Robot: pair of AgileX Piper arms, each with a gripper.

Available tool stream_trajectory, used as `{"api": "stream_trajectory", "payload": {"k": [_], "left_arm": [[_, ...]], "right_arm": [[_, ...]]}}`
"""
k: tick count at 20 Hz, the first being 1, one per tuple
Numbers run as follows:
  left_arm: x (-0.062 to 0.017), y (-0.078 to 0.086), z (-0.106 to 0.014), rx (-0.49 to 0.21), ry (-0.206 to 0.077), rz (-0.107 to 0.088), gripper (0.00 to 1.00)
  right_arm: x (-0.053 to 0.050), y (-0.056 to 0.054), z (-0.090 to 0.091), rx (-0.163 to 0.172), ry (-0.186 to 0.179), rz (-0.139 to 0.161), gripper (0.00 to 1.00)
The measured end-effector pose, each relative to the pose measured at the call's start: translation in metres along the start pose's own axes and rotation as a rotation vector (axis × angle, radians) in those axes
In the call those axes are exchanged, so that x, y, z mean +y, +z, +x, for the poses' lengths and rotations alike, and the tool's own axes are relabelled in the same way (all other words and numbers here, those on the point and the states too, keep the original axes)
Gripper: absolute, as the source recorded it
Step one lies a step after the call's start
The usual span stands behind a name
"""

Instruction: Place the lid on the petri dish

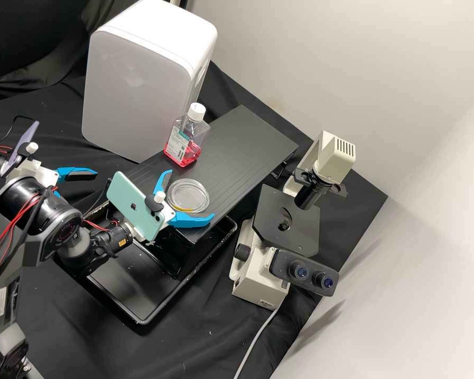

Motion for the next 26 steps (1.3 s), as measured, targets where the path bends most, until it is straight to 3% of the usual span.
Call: {"api": "stream_trajectory", "payload": {"k": [24,25,26], "left_arm": [[0.0,0.0,0.0,0.0,0.0,0.002,1.0],[0.0,0.0,0.0,0.0,0.0,0.002,1.0],[0.0,0.0,0.0,0.0,0.0,0.007,1.0]], "right_arm": [[-0.0016,0.0012,0.0002,-0.001,-0.006,0.006,0.0],[-0.0016,0.0012,0.0002,-0.001,-0.006,0.006,1.0],[-0.0016,0.0012,0.0002,-0.001,-0.006,0.006,1.0]]}}
